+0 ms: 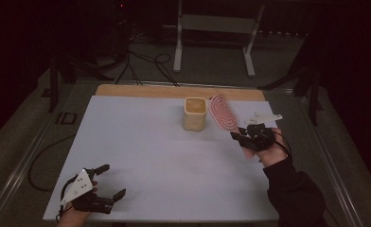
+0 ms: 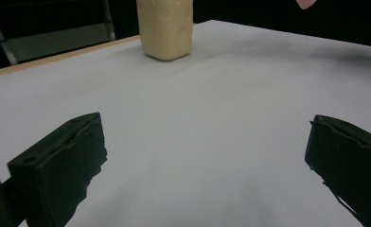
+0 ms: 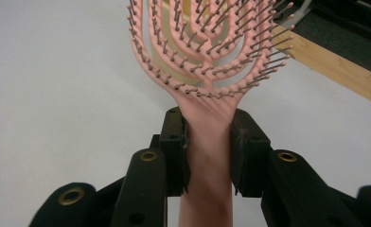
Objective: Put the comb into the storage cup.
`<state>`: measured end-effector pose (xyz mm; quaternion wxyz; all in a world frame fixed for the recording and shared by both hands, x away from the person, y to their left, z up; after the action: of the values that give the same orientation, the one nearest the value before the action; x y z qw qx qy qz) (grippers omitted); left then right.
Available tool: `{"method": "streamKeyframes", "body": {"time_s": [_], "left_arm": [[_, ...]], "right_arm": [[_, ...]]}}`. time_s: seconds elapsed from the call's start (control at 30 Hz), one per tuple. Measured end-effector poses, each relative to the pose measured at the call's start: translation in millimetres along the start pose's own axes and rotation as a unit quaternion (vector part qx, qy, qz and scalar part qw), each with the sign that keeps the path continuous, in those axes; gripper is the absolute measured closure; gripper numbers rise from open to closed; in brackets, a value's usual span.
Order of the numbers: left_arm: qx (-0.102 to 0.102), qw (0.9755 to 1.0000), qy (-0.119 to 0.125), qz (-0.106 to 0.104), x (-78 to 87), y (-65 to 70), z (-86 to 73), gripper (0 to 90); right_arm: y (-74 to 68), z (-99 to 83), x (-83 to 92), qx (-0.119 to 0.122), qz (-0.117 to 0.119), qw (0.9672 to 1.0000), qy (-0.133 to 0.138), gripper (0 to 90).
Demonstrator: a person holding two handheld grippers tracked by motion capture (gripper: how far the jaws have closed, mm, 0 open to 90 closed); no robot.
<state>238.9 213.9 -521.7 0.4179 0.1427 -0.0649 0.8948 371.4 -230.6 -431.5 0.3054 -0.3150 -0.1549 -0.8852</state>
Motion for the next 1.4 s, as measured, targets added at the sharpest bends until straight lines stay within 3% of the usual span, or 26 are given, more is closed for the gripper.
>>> {"method": "streamKeyframes", "body": {"time_s": [0.8, 1.4], "left_arm": [[-0.001, 1.0, 0.0, -0.001, 0.5, 0.1, 0.1, 0.0], [0.0, 1.0, 0.0, -0.002, 0.5, -0.2, 0.1, 0.0]], "right_arm": [[-11.8, 46.8, -13.4, -0.002, 0.004, 0.9984, 0.056, 70.3], [-12.6, 79.6, -21.6, 0.001, 0.007, 0.9964, 0.085, 70.3]]}}
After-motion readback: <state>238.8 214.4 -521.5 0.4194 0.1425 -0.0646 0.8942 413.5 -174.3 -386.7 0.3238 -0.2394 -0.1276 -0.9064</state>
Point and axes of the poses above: each handheld gripper's, and its own axes: x roughly backward along the jaws, z roughly out of its top, y roughly to its right, the point moved 5 cm from there along -x, roughly forward along the jaws, and after that the axes turned 1 degree about -z, right-handed, at the moved point
